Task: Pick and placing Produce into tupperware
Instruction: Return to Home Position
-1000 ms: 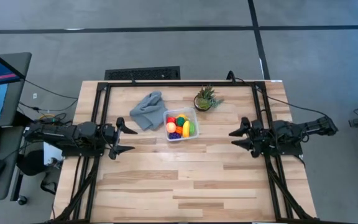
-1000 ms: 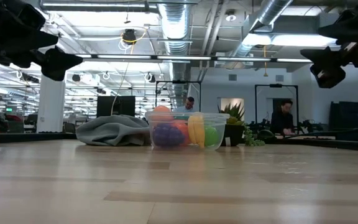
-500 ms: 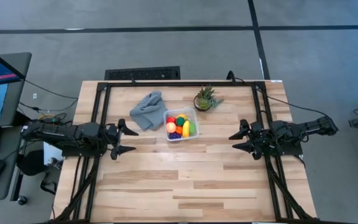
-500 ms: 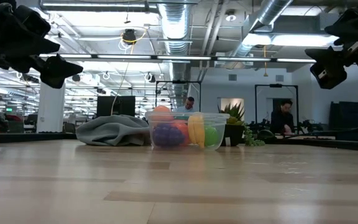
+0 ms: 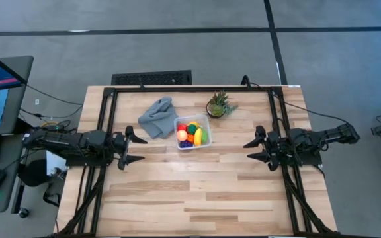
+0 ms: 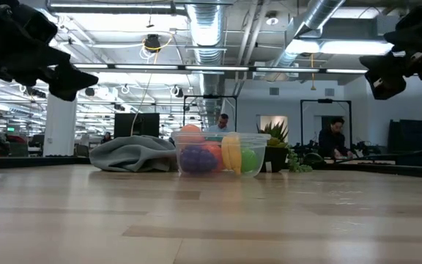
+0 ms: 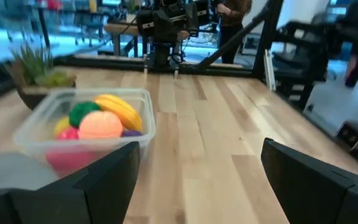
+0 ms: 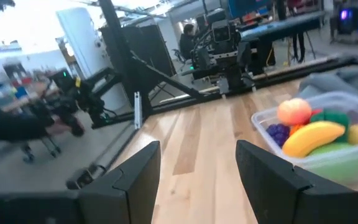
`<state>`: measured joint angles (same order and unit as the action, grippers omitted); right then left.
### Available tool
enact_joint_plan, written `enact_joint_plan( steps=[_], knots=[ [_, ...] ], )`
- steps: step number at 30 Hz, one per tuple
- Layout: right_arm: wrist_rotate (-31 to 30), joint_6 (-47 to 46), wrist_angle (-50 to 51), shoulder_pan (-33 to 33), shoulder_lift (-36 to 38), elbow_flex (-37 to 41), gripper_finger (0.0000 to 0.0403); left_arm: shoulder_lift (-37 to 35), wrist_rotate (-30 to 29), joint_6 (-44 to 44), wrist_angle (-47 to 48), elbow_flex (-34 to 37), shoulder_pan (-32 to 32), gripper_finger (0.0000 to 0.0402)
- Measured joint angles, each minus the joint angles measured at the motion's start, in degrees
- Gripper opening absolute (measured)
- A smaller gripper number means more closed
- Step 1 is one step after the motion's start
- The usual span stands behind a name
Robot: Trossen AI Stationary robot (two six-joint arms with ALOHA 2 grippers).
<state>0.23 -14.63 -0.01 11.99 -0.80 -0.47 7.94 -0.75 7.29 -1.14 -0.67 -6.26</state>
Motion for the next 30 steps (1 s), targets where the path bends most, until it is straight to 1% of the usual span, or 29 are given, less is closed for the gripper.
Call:
enact_joint_plan(
  steps=[4,8,11,14,16,18,20,23,26,30],
  knots=[
    [0.0,5.3,0.0,0.0,0.0,0.0,0.0234,0.0,0.6,-7.9,0.0,0.0,0.0,0.0323],
    [0.0,7.4,0.0,0.0,0.0,0.0,0.0234,0.0,0.3,-13.9,0.0,0.0,0.0,0.0323],
    [0.0,7.6,0.0,0.0,0.0,0.0,0.0234,-0.1,-2.2,-19.6,-1.2,0.1,0.0,0.0323],
    [-0.1,7.2,0.0,-0.1,0.0,0.0,0.0234,-0.1,-5.4,-25.9,-6.1,0.2,0.4,0.0323],
    [-0.1,9.5,0.0,-0.2,0.0,0.0,0.0234,-0.1,-6.0,-28.2,-8.4,0.2,1.6,0.0323],
    [-0.8,11.8,-0.2,-0.5,0.0,0.0,0.0234,-0.1,-4.3,-28.4,-9.0,0.2,3.2,0.0323],
    [-2.8,11.8,-0.5,-0.9,0.1,0.0,0.0234,-0.1,-0.1,-27.4,-9.4,0.2,5.1,0.0323],
    [-3.1,8.4,-0.5,-1.5,0.1,-0.1,0.0234,-0.1,7.8,-22.5,-10.1,0.2,7.1,0.0323],
    [-3.1,7.1,-0.5,-1.8,0.0,-0.1,0.0234,-0.1,9.3,-19.7,-9.5,0.2,7.9,0.0323],
    [-3.1,9.8,-0.5,-2.0,0.0,-0.1,0.0234,-0.1,10.9,-17.5,-5.7,0.3,7.7,0.0323]
  ],
)
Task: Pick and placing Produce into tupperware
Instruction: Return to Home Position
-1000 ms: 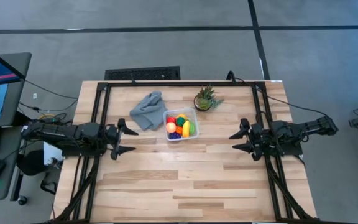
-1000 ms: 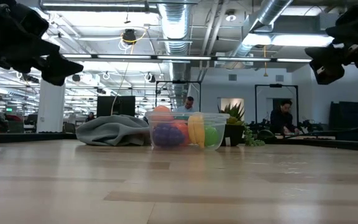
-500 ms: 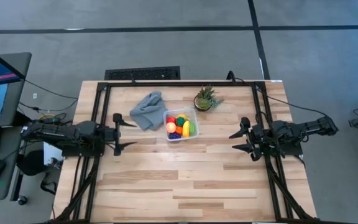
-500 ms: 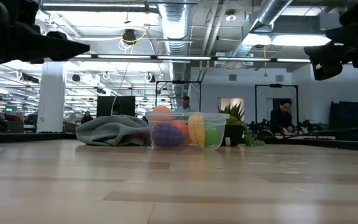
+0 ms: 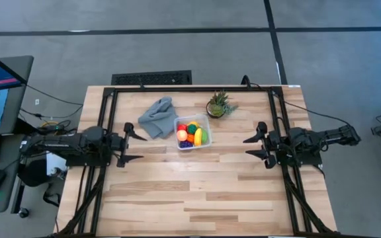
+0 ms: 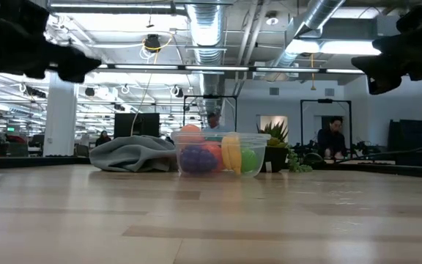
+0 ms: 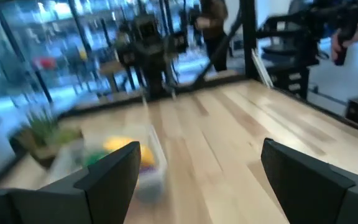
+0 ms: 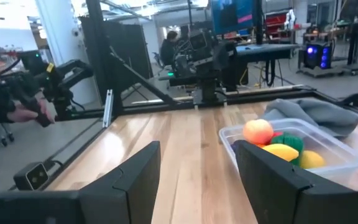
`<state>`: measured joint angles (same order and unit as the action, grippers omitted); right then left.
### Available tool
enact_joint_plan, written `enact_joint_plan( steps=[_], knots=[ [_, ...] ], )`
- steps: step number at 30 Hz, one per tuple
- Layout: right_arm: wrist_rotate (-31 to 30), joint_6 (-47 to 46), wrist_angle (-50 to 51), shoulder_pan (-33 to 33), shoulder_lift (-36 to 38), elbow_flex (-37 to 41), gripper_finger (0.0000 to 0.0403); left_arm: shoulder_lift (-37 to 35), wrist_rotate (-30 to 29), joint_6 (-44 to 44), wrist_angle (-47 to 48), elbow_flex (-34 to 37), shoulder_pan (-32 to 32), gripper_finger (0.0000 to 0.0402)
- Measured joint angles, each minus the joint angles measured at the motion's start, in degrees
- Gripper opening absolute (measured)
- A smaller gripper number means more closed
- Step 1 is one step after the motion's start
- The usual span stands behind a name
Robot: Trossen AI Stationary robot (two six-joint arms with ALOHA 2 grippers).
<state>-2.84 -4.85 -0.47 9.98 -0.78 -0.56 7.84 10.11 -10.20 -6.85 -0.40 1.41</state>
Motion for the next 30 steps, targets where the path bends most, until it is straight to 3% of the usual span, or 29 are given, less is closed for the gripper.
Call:
enact_joint_plan(
  steps=[7,16,23,30],
  knots=[
    [0.0,-3.4,0.0,0.0,0.0,0.0,0.0234,0.7,-3.2,4.6,3.8,0.0,-0.3,0.0323],
    [-0.4,-16.4,0.0,-4.1,0.0,0.0,0.0234,0.7,-12.0,13.9,3.9,0.0,-0.3,0.0323],
    [-1.1,-16.1,-1.9,-5.5,0.6,0.0,0.0234,0.6,-2.2,10.4,-6.3,0.0,-0.3,0.0323],
    [-0.4,-12.0,-4.1,-1.6,0.6,0.0,0.0234,-0.2,-0.6,11.5,-7.9,-0.4,-0.3,0.0323]
  ],
)
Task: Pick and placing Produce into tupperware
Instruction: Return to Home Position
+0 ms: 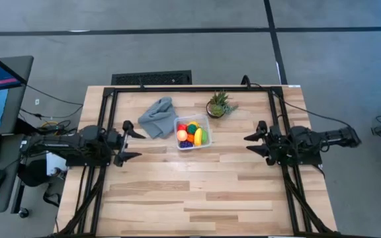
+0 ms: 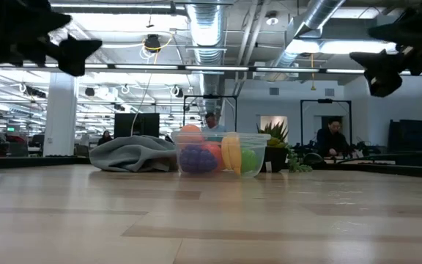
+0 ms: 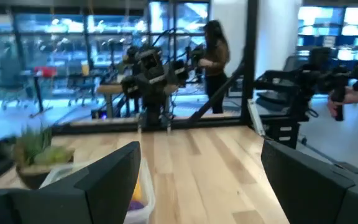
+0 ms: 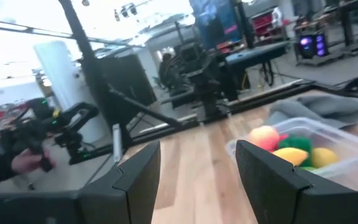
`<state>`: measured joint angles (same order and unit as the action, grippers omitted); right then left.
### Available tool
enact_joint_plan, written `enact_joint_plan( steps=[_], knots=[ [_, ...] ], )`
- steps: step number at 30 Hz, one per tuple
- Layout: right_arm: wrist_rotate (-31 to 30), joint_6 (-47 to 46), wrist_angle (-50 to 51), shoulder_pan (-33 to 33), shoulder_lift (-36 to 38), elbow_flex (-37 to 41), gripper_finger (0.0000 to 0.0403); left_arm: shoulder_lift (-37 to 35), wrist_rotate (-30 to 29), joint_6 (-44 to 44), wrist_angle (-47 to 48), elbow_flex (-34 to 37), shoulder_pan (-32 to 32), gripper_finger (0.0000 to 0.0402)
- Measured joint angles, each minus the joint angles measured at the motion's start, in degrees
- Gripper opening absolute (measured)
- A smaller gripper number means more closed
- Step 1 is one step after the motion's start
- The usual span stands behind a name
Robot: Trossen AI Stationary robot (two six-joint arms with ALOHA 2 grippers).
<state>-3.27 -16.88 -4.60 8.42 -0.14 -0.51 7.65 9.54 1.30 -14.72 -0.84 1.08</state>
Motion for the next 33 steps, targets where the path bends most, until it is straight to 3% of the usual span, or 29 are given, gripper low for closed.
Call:
enact_joint_plan(
  steps=[4,9,13,20,33],
  knots=[
    [-1.5,0.7,-1.2,2.2,0.0,0.0,0.0234,-4.7,3.4,-5.3,1.5,-4.3,0.0,0.0323],
    [-4.5,0.9,-1.4,3.7,0.0,0.0,0.0234,-7.3,5.5,-3.8,21.9,-11.9,0.0,0.0323],
    [-4.5,1.9,-0.7,4.4,0.0,0.0,0.0234,-7.6,6.9,-0.5,28.0,-13.6,0.0,0.0323],
    [-10.2,2.4,-1.8,4.2,0.0,0.0,0.0234,-7.5,6.7,-5.1,19.2,-9.9,0.0,0.0323],
    [-10.2,2.4,-1.4,5.1,0.0,0.0,0.0234,-7.4,3.2,-1.0,3.1,0.1,-0.1,0.0323]
  ],
)
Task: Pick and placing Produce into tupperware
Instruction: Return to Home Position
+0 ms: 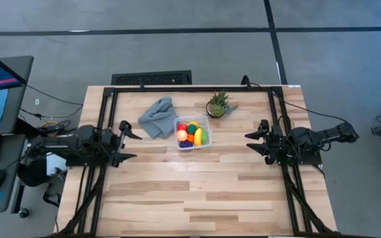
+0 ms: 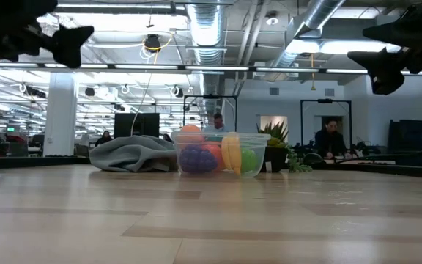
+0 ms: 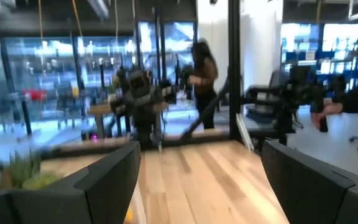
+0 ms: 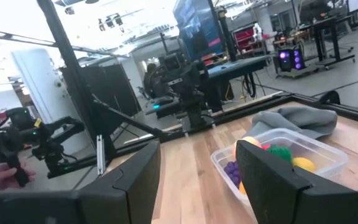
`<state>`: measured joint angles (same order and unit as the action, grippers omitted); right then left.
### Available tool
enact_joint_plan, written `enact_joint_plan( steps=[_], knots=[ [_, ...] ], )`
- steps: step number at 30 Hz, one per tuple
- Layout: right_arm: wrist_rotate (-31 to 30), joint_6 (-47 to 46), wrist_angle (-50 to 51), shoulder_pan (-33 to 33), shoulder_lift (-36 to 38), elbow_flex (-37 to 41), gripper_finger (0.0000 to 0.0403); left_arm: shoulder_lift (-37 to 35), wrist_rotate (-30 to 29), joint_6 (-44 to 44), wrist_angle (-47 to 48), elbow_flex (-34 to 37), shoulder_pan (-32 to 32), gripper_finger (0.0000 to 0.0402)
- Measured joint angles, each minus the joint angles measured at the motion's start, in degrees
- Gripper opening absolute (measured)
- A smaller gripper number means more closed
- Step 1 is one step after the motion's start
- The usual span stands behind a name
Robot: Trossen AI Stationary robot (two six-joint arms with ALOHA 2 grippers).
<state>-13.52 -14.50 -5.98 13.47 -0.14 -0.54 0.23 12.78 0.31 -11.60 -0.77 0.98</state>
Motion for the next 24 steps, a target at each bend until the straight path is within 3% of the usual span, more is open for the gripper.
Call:
enact_joint_plan(
  steps=[5,12,24],
  knots=[
    [0.1,0.0,0.0,0.0,0.0,0.0,0.0234,0.0,-1.2,-5.0,-1.8,0.1,-1.6,0.0323],
    [0.1,0.0,0.0,0.0,0.0,0.0,0.0234,0.0,-11.8,-5.5,3.1,0.1,-4.6,0.0323],
    [0.1,0.0,0.0,0.0,0.0,0.0,0.0234,0.0,-11.5,-8.2,9.2,0.1,-7.7,0.0323]
  ],
)
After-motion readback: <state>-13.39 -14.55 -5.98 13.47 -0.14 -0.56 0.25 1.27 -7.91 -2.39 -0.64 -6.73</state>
